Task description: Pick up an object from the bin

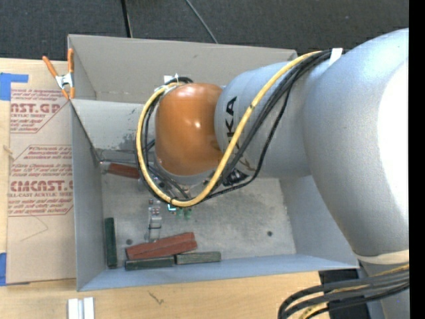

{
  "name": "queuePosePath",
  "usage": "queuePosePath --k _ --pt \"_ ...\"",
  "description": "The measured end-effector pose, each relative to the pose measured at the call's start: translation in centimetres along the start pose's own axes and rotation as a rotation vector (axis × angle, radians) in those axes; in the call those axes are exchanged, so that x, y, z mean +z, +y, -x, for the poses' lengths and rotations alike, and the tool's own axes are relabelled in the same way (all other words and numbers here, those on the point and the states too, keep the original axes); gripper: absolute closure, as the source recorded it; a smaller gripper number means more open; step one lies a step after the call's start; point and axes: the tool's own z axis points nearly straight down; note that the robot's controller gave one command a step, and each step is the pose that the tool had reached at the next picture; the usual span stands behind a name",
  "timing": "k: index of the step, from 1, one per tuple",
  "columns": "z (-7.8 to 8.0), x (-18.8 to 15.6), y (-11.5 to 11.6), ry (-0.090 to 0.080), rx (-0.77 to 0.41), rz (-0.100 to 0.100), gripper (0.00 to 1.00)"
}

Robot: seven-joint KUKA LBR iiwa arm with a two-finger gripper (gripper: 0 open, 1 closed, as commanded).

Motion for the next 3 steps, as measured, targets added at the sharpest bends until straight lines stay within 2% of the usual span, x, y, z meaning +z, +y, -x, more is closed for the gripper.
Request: queuePosePath --k 1,2,3 --pt "0.2 -0.4 -0.1 -0.007 0.002 0.002 0.0" --pt "-0.7 0.7 -2.0 -0.012 -0.099 0.004 0.0" --pt "-2.4 4.0 -5.3 -0.007 -0.18 -0.001 0.0"
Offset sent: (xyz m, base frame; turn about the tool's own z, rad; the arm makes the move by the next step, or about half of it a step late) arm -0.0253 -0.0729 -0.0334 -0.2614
